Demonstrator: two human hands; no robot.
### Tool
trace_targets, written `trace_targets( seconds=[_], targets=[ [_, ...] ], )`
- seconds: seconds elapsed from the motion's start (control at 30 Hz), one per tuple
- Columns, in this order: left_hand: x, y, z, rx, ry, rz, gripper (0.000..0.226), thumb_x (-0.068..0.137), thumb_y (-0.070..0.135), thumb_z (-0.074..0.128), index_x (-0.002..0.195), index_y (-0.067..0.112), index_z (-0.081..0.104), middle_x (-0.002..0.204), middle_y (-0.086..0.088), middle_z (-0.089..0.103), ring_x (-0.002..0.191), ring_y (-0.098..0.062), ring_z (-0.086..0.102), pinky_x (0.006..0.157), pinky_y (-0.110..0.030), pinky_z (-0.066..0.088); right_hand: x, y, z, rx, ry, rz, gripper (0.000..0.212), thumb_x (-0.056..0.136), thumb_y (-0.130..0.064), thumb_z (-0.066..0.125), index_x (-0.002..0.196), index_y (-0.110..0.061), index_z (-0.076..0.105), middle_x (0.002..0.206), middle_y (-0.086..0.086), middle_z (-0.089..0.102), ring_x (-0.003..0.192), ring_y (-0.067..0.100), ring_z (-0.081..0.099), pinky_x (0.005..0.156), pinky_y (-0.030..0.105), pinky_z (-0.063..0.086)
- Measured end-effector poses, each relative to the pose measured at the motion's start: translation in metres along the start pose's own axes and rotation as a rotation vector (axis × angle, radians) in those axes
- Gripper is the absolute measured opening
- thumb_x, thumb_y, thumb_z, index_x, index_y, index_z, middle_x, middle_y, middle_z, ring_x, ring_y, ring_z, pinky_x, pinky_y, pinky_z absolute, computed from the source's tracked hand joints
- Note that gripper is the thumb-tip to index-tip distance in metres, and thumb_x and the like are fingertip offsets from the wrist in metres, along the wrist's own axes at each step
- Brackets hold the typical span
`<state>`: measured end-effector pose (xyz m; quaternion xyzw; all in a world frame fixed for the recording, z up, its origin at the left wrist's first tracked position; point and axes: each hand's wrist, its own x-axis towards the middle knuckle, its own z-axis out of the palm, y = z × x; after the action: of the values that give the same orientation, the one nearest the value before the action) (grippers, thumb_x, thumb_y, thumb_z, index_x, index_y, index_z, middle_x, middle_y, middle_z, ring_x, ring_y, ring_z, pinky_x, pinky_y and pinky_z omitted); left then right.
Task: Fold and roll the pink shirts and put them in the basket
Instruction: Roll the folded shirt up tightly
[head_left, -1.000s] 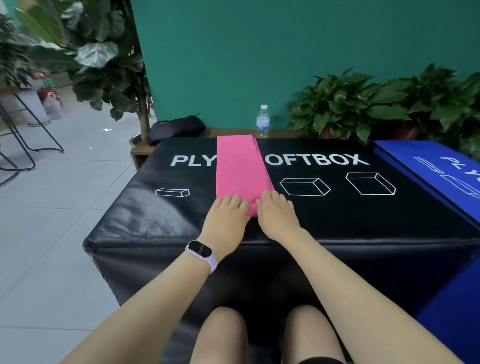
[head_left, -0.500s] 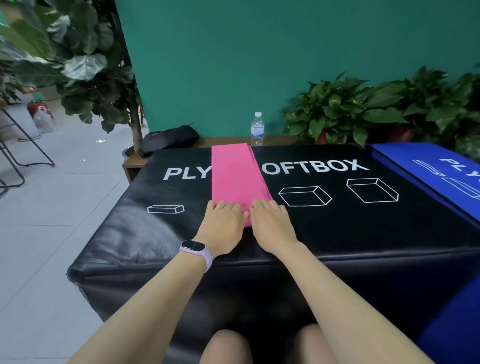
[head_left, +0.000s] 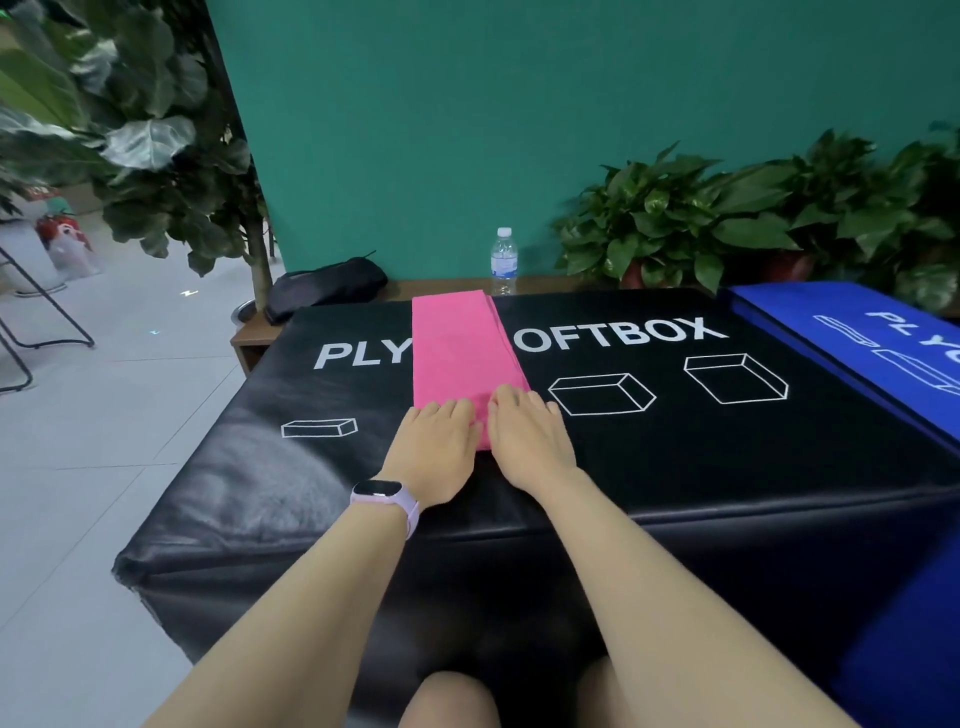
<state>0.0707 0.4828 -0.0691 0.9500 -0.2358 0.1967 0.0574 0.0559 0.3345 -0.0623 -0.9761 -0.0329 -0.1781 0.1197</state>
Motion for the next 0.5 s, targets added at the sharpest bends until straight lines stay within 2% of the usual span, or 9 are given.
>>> trace_targets(
  seconds=[0.1,0.27,0.37,0.5],
  targets=[
    [0.002,0.005,-0.004,-0.017,-0.016,-0.053,0.019,0.105,0.030,0.028,0.091,0.021,0.039,0.095,0.001,0.061,0.077,-0.023,0.039,0.071,-0.036,0.023,-0.018,-0.007,-0.001,-0.105,0.082,-0.125,0.020,0.104,-0.022,0.034,0.109,-0.015,0.052,0.105,0.000,0.055,0.100,0.022,0.052,0.099,0.036,0.033],
    [-0.002,0.014,-0.013,-0.031,-0.018,-0.099,0.015,0.102,0.024,0.035,0.091,0.019,0.042,0.090,-0.002,0.064,0.079,-0.032,0.052,0.068,-0.035,0.027,-0.037,-0.006,-0.005,-0.043,0.020,-0.145,0.020,0.101,-0.017,0.040,0.117,-0.016,0.051,0.116,-0.002,0.054,0.109,0.022,0.049,0.100,0.034,0.031],
    [-0.019,0.020,-0.018,-0.021,-0.021,-0.047,0.013,0.100,0.023,0.039,0.087,0.020,0.040,0.082,-0.001,0.063,0.073,-0.032,0.057,0.063,-0.034,0.027,-0.054,-0.001,-0.012,-0.014,0.007,-0.188,0.022,0.105,-0.022,0.034,0.117,-0.019,0.052,0.116,-0.005,0.055,0.109,0.019,0.049,0.103,0.033,0.033],
    [-0.051,0.028,-0.020,-0.089,0.087,-0.012,0.014,0.093,0.018,0.050,0.081,0.018,0.044,0.068,-0.001,0.056,0.056,-0.027,0.042,0.057,-0.034,0.028,-0.082,0.000,-0.013,-0.004,0.038,-0.208,0.035,0.105,-0.031,0.020,0.108,-0.022,0.054,0.107,-0.010,0.054,0.100,0.015,0.048,0.101,0.033,0.035]
  ],
)
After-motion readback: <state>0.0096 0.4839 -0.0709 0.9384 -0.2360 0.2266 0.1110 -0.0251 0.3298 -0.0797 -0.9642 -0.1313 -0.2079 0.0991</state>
